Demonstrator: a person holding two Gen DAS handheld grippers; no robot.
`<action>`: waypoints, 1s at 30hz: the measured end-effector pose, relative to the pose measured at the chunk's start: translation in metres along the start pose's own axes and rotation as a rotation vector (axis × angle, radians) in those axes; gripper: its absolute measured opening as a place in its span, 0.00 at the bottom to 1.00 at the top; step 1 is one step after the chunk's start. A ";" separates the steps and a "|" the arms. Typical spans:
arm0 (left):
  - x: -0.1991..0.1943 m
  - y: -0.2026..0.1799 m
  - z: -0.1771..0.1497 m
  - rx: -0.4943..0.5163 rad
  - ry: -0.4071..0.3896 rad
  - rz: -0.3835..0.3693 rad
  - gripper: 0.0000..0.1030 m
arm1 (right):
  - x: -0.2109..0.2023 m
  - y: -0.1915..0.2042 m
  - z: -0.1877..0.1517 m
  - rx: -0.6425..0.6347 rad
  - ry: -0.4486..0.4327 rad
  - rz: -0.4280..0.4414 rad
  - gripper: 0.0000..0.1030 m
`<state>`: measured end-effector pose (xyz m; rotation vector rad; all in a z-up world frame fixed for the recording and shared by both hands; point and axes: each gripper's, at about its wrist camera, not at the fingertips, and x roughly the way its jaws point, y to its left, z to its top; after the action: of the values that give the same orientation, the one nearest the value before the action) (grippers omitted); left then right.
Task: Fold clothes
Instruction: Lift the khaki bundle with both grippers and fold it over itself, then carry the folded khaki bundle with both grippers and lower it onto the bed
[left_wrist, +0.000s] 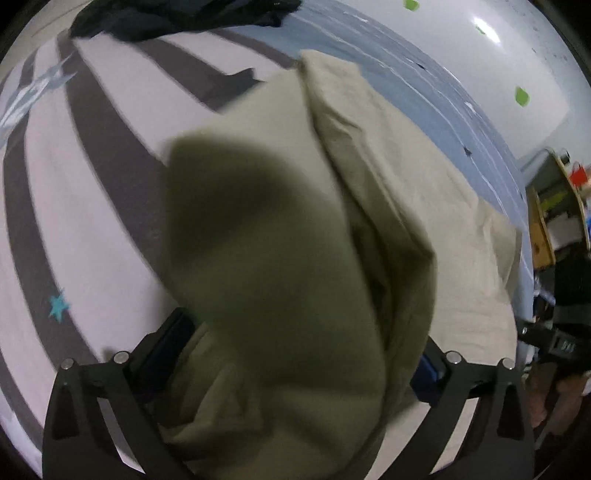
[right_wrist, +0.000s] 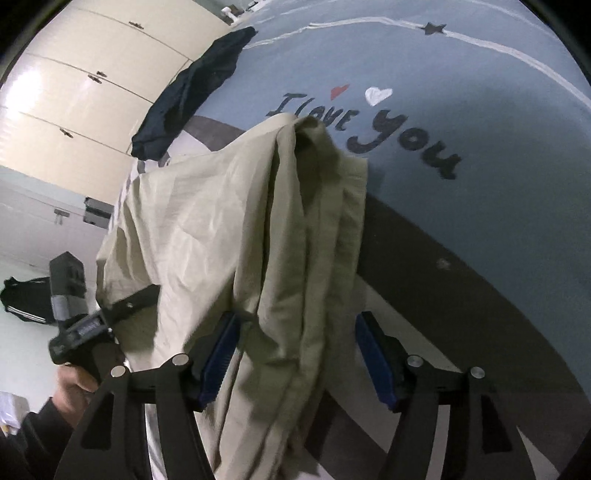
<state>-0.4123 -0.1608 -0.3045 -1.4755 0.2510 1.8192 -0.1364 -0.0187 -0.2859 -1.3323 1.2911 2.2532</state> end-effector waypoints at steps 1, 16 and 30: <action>0.001 -0.001 -0.001 -0.002 0.001 -0.004 0.99 | 0.002 0.000 0.001 0.006 0.005 0.009 0.61; -0.014 0.005 -0.026 0.003 -0.029 -0.060 0.66 | -0.007 0.005 -0.002 0.050 0.077 0.165 0.61; -0.013 -0.011 -0.037 0.030 -0.014 -0.060 0.66 | 0.000 0.025 0.002 -0.038 0.048 -0.102 0.70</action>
<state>-0.3765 -0.1801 -0.3012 -1.4346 0.2237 1.7699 -0.1515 -0.0322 -0.2714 -1.4391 1.1733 2.2002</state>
